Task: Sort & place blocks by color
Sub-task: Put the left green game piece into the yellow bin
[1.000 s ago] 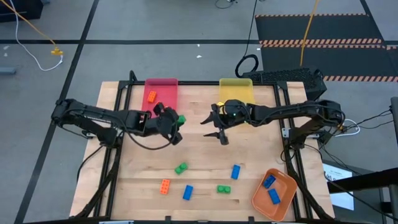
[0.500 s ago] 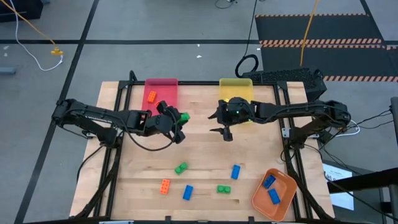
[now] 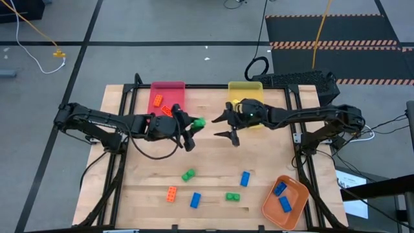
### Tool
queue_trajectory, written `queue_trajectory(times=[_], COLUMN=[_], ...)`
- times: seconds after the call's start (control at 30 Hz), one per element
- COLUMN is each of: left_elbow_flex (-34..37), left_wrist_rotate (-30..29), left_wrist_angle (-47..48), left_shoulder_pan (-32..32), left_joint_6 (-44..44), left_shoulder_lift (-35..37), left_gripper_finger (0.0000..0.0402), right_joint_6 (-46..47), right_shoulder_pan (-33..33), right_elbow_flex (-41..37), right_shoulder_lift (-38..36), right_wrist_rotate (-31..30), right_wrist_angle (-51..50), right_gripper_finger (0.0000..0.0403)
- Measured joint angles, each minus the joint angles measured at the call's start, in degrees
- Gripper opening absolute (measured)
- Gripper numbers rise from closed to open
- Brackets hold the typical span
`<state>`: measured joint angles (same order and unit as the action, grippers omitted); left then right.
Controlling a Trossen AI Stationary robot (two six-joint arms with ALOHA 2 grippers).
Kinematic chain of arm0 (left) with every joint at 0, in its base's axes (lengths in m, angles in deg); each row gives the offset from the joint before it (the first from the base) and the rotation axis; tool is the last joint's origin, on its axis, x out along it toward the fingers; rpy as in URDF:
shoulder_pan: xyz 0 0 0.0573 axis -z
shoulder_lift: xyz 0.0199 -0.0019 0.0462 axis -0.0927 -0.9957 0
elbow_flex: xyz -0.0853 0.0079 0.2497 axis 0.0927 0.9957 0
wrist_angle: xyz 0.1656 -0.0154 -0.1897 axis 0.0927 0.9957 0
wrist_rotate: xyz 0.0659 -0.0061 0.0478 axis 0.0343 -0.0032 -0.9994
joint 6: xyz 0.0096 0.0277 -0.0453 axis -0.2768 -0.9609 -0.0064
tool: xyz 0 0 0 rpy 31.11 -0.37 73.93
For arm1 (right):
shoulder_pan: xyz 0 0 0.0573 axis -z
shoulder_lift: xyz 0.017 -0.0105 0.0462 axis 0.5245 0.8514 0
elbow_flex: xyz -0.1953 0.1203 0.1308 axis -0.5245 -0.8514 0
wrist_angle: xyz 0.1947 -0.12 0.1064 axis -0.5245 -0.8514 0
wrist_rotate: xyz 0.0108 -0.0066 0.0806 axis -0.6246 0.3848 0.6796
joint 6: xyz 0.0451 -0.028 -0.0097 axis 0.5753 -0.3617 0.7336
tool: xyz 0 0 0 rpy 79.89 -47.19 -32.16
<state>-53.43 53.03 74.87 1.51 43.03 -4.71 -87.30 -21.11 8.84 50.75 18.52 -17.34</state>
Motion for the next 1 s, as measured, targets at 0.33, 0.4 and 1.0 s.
queue_trajectory(times=[0.33, 0.4, 1.0], left_elbow_flex=[0.0, 0.0, 0.0], left_wrist_rotate=[3.5, 3.5, 8.9], left_wrist_angle=[-10.4, -12.6, -24.3], left_shoulder_pan=[0.0, -0.1, 0.2], left_joint_6=[-5.1, -6.2, -8.6], left_shoulder_lift=[0.0, 0.0, -7.5], left_gripper_finger=[0.0147, 0.0147, 0.0147], right_joint_6=[4.1, 4.3, 10.2], right_shoulder_pan=[-0.5, -1.0, -4.3], right_elbow_flex=[-4.9, -4.9, -4.9], right_shoulder_lift=[0.0, 0.0, 0.0], right_wrist_rotate=[0.1, 0.1, 0.5], right_wrist_angle=[16.3, 17.6, 25.7], right_gripper_finger=[0.0251, 0.0251, 0.0251])
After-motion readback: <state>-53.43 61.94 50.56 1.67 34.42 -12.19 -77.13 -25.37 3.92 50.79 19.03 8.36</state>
